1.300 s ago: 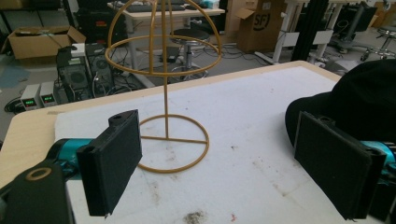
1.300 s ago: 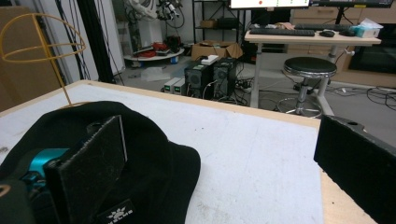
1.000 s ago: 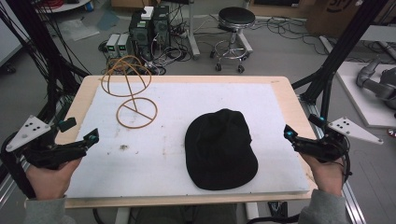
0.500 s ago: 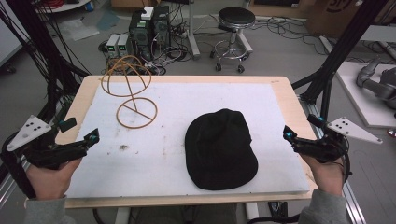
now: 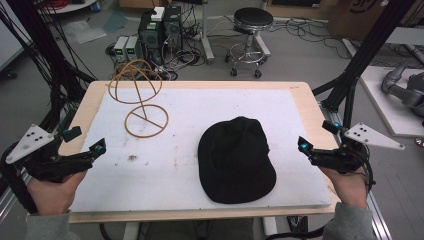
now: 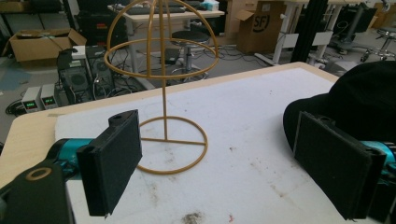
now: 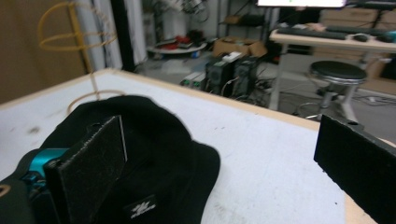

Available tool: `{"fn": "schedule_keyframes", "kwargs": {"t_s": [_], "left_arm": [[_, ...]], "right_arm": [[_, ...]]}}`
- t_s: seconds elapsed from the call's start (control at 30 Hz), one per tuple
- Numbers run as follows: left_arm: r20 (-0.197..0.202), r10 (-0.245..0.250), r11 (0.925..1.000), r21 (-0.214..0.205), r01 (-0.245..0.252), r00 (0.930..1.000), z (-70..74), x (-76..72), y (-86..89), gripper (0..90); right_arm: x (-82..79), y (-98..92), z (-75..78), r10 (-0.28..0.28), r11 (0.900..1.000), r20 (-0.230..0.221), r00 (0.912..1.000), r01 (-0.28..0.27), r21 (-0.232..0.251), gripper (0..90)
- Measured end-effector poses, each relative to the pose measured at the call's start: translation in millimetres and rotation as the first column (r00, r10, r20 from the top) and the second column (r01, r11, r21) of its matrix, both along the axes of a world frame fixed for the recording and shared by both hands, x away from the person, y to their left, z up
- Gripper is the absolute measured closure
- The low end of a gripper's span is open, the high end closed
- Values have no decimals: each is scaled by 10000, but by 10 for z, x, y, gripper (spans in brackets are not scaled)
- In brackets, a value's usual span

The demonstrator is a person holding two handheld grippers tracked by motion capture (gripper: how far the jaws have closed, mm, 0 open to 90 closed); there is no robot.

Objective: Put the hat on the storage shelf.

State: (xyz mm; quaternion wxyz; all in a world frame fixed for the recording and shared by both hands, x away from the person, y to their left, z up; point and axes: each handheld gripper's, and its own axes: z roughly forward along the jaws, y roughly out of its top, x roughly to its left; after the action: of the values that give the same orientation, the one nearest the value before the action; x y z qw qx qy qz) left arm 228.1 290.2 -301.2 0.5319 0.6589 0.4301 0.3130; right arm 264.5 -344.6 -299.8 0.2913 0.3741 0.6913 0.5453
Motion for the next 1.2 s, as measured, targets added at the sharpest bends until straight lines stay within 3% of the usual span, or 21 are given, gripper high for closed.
{"fn": "schedule_keyframes", "kwargs": {"t_s": [0.27, 0.5, 0.73, 0.77, 1.03, 1.2], "left_arm": [[-3, -16, 10000, 31, 16, 10000, -1, -5, -6, 156], [-20, -8, 10000, 3, 8, 10000, -3, -12, -2, 156], [-37, 62, 10000, -37, -62, 10000, -13, -25, 26, 156], [-37, 82, 10000, -9, -82, 10000, -15, -35, 32, 156], [-92, 160, 9999, 29, -159, 9998, -27, -79, 51, 156], [-113, 203, 9998, 62, -202, 9997, -35, -93, 65, 156]], "right_arm": [[52, 139, 89, 1173, 9924, -125, 9930, -1177, -355, 20], [229, 449, 37, 2480, 9655, -402, 9679, -2504, -718, 20], [378, 674, -7, 2918, 9514, -695, 9539, -2970, -816, 20], [423, 767, -24, 3126, 9430, -825, 9463, -3196, -930, 20], [548, 1046, -81, 3578, 9206, -1089, 9274, -3699, -1254, 44], [605, 1160, -105, 3713, 9129, -1189, 9209, -3855, -1344, 65]]}}
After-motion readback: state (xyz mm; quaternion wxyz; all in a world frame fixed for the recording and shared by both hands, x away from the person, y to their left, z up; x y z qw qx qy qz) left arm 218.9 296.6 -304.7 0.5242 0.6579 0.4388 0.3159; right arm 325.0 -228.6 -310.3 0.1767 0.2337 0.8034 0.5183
